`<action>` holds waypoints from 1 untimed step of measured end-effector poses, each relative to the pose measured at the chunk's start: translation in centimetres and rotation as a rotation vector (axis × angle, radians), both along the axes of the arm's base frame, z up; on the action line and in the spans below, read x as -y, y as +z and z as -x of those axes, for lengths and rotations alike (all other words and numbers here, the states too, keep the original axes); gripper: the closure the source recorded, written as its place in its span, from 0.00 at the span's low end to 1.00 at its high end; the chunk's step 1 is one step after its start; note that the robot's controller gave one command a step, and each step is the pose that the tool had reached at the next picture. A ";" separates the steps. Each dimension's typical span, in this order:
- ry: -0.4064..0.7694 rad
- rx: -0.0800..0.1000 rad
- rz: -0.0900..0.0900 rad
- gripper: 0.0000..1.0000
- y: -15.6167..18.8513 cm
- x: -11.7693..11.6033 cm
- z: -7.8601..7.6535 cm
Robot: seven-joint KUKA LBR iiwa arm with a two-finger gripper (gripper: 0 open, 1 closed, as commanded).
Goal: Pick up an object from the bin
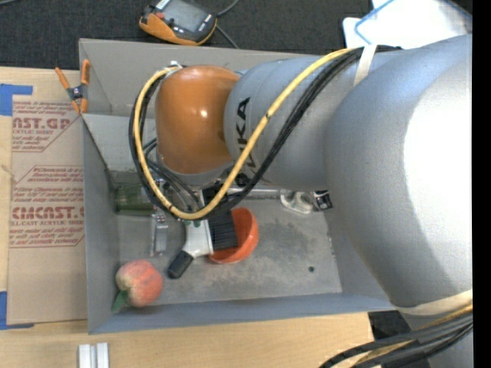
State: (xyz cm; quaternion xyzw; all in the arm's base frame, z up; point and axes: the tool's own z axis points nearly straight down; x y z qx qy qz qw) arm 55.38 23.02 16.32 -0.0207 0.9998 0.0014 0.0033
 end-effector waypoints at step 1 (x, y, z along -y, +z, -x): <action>0.082 -0.010 -0.011 0.00 -9.3 -1.5 -2.2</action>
Offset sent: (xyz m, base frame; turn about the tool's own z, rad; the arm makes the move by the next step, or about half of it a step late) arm -0.0048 -0.0207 -0.0132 -0.1179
